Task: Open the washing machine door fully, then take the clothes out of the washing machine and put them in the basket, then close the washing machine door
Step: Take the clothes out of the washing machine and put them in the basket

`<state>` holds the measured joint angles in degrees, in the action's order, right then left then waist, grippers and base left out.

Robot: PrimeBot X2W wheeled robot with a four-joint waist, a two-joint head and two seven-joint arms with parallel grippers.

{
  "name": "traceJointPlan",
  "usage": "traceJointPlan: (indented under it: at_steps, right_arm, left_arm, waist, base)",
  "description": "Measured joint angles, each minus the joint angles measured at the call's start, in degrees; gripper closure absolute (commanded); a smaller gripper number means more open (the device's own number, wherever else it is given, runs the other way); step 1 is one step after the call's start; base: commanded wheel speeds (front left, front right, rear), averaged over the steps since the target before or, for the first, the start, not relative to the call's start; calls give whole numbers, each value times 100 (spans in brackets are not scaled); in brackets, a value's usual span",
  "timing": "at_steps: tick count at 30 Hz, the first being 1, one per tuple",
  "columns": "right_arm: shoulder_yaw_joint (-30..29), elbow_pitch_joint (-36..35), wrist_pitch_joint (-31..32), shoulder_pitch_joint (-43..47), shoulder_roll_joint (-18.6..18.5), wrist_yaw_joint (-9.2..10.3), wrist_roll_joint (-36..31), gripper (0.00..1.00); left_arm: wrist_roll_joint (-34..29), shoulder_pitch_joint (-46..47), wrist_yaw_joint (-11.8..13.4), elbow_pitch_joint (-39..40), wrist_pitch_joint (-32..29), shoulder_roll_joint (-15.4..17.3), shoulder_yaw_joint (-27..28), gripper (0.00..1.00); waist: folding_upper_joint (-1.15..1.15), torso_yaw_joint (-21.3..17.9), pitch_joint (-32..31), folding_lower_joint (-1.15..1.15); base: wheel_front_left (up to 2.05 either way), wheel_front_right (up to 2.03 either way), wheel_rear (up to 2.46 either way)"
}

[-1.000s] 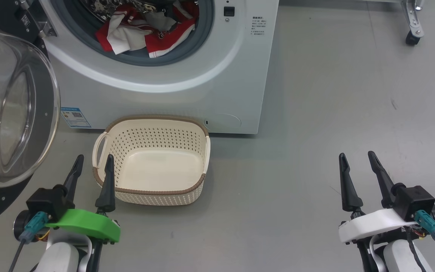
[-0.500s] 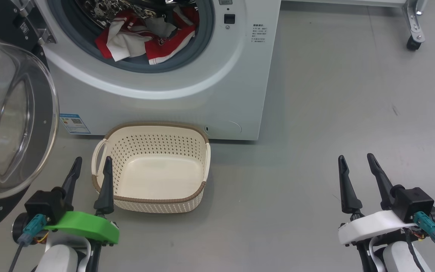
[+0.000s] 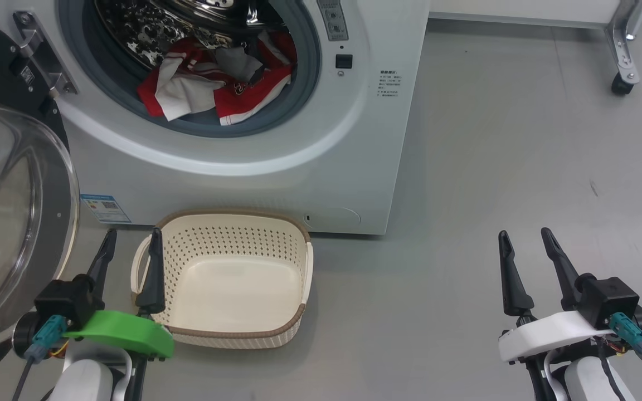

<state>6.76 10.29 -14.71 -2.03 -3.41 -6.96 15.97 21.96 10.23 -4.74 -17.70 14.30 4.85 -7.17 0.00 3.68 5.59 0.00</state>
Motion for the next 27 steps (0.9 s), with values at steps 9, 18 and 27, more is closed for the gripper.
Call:
traceJointPlan:
  at_steps: [9,18,27]
  right_arm:
    - [10,26,0,0,5,-1,-8,0]
    - [23,56,0,0,11,-2,-53,0]
    - [51,70,0,10,14,-2,-54,0]
  left_arm:
    - [-40,-1,-5,-8,14,-2,-32,0]
    - [-98,-8,-10,-29,14,-23,-53,0]
    - [-163,-54,-11,-37,14,-31,-55,0]
  waist:
    - [0,-2,-6,0]
    - [0,-14,-49,0]
    - [0,-14,-74,0]
  base:
    - [113,-113,0]
    - [76,-76,0]
    - [39,-39,0]
